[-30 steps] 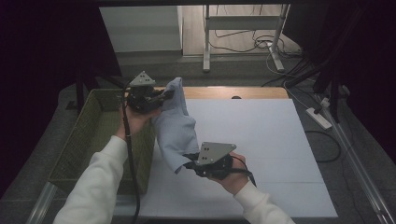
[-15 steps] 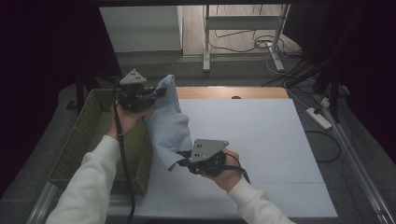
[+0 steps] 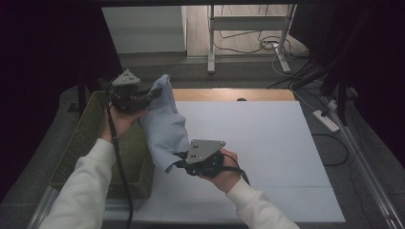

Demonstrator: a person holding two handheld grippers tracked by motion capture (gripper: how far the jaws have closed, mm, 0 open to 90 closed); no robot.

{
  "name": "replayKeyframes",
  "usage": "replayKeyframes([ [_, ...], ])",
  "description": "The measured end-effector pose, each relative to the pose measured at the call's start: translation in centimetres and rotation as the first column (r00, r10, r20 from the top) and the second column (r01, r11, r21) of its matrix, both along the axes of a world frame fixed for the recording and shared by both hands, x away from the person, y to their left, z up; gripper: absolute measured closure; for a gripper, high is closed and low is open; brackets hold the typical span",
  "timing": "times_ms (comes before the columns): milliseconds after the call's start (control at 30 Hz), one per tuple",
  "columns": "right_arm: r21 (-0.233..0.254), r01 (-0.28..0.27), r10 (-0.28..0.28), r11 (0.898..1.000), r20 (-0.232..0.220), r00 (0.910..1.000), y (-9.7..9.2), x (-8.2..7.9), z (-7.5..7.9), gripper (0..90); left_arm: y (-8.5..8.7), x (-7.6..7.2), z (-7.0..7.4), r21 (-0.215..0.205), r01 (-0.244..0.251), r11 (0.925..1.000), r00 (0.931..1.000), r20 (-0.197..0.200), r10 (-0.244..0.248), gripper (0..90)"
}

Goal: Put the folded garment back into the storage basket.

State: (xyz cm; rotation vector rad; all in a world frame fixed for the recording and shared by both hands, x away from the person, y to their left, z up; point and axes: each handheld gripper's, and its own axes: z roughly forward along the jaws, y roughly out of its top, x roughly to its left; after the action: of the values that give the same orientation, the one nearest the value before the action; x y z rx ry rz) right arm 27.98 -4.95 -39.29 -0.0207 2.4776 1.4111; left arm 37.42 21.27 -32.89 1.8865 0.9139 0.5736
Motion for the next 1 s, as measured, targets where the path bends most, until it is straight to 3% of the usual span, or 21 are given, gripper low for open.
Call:
replayKeyframes([
  [1000,0.001,-0.038,0.038,0.999,0.015,0.9992,3.1,0.5,0.8,76.4,3.5,-1.1,0.7,-0.001,-0.062,0.9981,0.998,0.013,0.062,82.1],
])
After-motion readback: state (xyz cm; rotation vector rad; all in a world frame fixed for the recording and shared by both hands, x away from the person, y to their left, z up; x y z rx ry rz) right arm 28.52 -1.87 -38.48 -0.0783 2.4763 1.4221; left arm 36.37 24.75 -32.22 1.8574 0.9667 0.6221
